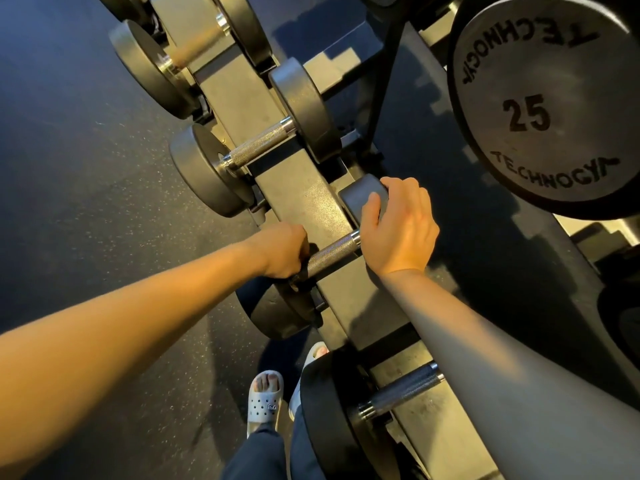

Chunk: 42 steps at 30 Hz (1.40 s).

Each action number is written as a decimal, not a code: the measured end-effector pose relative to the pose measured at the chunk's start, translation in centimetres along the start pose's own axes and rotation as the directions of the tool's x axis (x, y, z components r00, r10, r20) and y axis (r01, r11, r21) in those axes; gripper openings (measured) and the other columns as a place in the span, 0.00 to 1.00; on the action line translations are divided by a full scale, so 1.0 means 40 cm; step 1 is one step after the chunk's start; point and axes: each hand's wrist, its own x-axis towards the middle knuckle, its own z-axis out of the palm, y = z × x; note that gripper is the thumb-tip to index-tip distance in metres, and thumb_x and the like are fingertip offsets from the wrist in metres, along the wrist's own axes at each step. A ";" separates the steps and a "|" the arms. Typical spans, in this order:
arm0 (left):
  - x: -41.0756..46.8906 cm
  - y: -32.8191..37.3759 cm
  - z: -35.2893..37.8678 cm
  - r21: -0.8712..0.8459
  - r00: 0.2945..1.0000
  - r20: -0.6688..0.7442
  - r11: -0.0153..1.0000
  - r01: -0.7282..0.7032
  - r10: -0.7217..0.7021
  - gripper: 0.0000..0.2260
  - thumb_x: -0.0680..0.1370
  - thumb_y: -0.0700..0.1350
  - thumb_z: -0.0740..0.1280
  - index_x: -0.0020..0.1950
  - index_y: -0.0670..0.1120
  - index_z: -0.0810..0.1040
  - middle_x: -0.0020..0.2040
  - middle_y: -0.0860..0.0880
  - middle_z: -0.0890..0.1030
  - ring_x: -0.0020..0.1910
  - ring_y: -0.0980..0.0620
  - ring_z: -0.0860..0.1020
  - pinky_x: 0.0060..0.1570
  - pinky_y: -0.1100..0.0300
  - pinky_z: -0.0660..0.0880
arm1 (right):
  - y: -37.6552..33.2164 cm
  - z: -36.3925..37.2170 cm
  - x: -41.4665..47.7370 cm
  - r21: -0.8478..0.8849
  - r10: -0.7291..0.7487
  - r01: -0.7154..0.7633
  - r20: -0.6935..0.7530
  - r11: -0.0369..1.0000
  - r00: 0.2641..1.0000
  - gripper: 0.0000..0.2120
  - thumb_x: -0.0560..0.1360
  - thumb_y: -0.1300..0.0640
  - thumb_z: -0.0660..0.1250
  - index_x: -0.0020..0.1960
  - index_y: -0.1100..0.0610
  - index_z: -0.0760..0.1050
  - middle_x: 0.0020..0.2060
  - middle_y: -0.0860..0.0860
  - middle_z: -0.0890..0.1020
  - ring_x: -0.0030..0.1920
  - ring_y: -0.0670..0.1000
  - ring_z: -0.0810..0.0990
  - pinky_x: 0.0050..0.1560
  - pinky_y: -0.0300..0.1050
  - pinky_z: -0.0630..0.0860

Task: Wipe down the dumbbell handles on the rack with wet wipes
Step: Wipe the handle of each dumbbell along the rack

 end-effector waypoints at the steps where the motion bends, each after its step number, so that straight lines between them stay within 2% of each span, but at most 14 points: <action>1: -0.008 -0.006 0.001 0.092 0.999 0.041 0.996 -0.004 0.000 0.09 0.78 0.40 0.70 0.58 0.43 0.83 0.48 0.46 0.84 0.48 0.48 0.83 0.52 0.53 0.83 | -0.001 -0.001 0.000 0.007 0.003 -0.003 0.000 1.000 1.000 0.13 0.81 0.50 0.61 0.59 0.56 0.77 0.46 0.50 0.77 0.45 0.49 0.75 0.35 0.43 0.70; 4: 0.002 0.015 -0.014 0.087 0.999 0.023 0.995 0.044 -0.046 0.08 0.78 0.41 0.70 0.57 0.43 0.83 0.47 0.46 0.84 0.48 0.46 0.83 0.52 0.52 0.83 | -0.004 -0.001 -0.002 0.028 0.010 -0.009 -0.006 1.000 1.000 0.12 0.81 0.51 0.61 0.59 0.56 0.77 0.46 0.51 0.77 0.45 0.50 0.76 0.35 0.44 0.73; 7: 0.039 0.056 -0.037 -0.160 0.972 -0.087 0.966 0.205 -0.220 0.06 0.78 0.41 0.71 0.54 0.42 0.81 0.46 0.45 0.83 0.47 0.46 0.83 0.48 0.55 0.81 | -0.005 -0.002 -0.004 0.044 0.015 -0.015 -0.008 0.999 1.000 0.13 0.81 0.51 0.60 0.59 0.56 0.77 0.46 0.51 0.78 0.46 0.50 0.76 0.36 0.46 0.76; 11: 0.105 0.116 -0.054 -0.629 0.916 -0.170 0.755 0.182 -0.363 0.06 0.80 0.41 0.69 0.50 0.38 0.82 0.45 0.41 0.84 0.43 0.45 0.84 0.43 0.53 0.83 | -0.005 -0.001 -0.004 0.037 0.002 -0.001 -0.017 0.999 1.000 0.14 0.80 0.51 0.60 0.58 0.56 0.77 0.46 0.52 0.78 0.45 0.51 0.76 0.35 0.49 0.77; 14: 0.079 0.149 -0.031 -0.751 0.910 -0.185 0.651 0.112 -0.370 0.04 0.80 0.37 0.67 0.47 0.42 0.81 0.40 0.44 0.83 0.40 0.48 0.84 0.44 0.51 0.84 | -0.006 -0.003 -0.006 0.027 -0.002 0.003 -0.030 1.000 1.000 0.13 0.80 0.51 0.60 0.57 0.57 0.78 0.46 0.52 0.78 0.45 0.51 0.76 0.34 0.49 0.77; 17: 0.003 0.121 -0.004 -0.635 0.975 -0.185 0.773 -0.022 -0.124 0.08 0.79 0.34 0.67 0.46 0.48 0.79 0.42 0.51 0.80 0.43 0.56 0.79 0.47 0.60 0.79 | -0.009 -0.004 -0.007 0.039 -0.002 0.003 -0.034 0.999 0.999 0.13 0.80 0.51 0.60 0.57 0.56 0.78 0.45 0.51 0.77 0.44 0.50 0.76 0.34 0.47 0.76; 21: -0.057 0.056 0.012 -0.125 0.999 -0.029 0.992 -0.034 0.031 0.08 0.78 0.41 0.73 0.56 0.46 0.81 0.50 0.52 0.82 0.51 0.52 0.81 0.59 0.56 0.78 | -0.002 -0.006 -0.006 0.011 0.004 -0.004 -0.006 1.000 1.000 0.11 0.81 0.50 0.60 0.56 0.54 0.77 0.45 0.49 0.76 0.45 0.49 0.75 0.35 0.44 0.74; 26: -0.090 0.093 0.013 0.403 0.995 -0.091 0.915 0.005 0.034 0.14 0.79 0.50 0.71 0.61 0.45 0.80 0.50 0.46 0.81 0.47 0.46 0.81 0.54 0.50 0.81 | -0.018 -0.028 -0.001 0.003 0.023 -0.023 0.056 1.000 0.998 0.11 0.82 0.50 0.60 0.58 0.54 0.76 0.48 0.49 0.76 0.48 0.49 0.76 0.41 0.45 0.77; 30: -0.083 0.052 -0.005 0.078 0.973 -0.203 0.989 0.125 -0.107 0.11 0.78 0.49 0.72 0.57 0.45 0.81 0.48 0.46 0.83 0.47 0.46 0.82 0.52 0.51 0.82 | -0.062 -0.087 -0.134 0.099 -0.065 0.067 -0.024 0.993 0.998 0.09 0.79 0.59 0.63 0.58 0.56 0.77 0.53 0.50 0.77 0.52 0.49 0.75 0.51 0.45 0.75; 32: -0.080 0.029 -0.007 -0.103 0.976 -0.175 0.988 0.113 -0.130 0.06 0.77 0.44 0.73 0.52 0.46 0.82 0.45 0.48 0.84 0.46 0.49 0.84 0.52 0.52 0.82 | -0.102 -0.071 -0.237 0.301 0.060 -0.116 0.191 0.947 0.980 0.06 0.79 0.61 0.64 0.53 0.53 0.77 0.49 0.47 0.77 0.49 0.47 0.76 0.49 0.44 0.76; 34: -0.083 0.020 -0.009 -0.237 0.995 -0.075 0.970 0.053 -0.072 0.05 0.76 0.38 0.71 0.48 0.48 0.84 0.42 0.50 0.86 0.43 0.51 0.85 0.52 0.51 0.83 | -0.131 -0.017 -0.294 0.399 0.215 -0.436 0.489 0.807 0.845 0.07 0.79 0.61 0.66 0.55 0.51 0.76 0.49 0.46 0.79 0.50 0.47 0.78 0.53 0.48 0.80; 37: -0.097 0.021 -0.008 -0.332 1.000 -0.012 0.943 0.024 -0.029 0.13 0.76 0.32 0.65 0.46 0.46 0.86 0.44 0.51 0.86 0.45 0.51 0.84 0.57 0.49 0.81 | -0.141 0.061 -0.297 0.449 0.334 -0.609 0.550 0.654 0.765 0.09 0.77 0.62 0.70 0.55 0.54 0.76 0.47 0.49 0.82 0.50 0.49 0.81 0.54 0.50 0.82; 40: -0.111 0.008 0.015 -0.364 0.974 -0.200 0.931 0.026 -0.105 0.14 0.78 0.33 0.62 0.50 0.48 0.84 0.48 0.52 0.84 0.45 0.53 0.83 0.51 0.53 0.82 | -0.142 0.096 -0.290 0.450 0.377 -0.601 0.493 0.661 0.784 0.03 0.78 0.62 0.70 0.48 0.56 0.77 0.40 0.46 0.81 0.43 0.44 0.80 0.44 0.37 0.77; 42: -0.127 -0.001 0.047 -0.368 0.894 -0.400 0.929 0.043 -0.200 0.11 0.81 0.37 0.62 0.55 0.49 0.82 0.48 0.53 0.82 0.40 0.61 0.79 0.42 0.65 0.77 | -0.125 0.098 -0.297 0.410 0.409 -0.598 0.462 0.689 0.787 0.08 0.80 0.60 0.68 0.42 0.56 0.76 0.36 0.46 0.79 0.39 0.42 0.78 0.39 0.34 0.72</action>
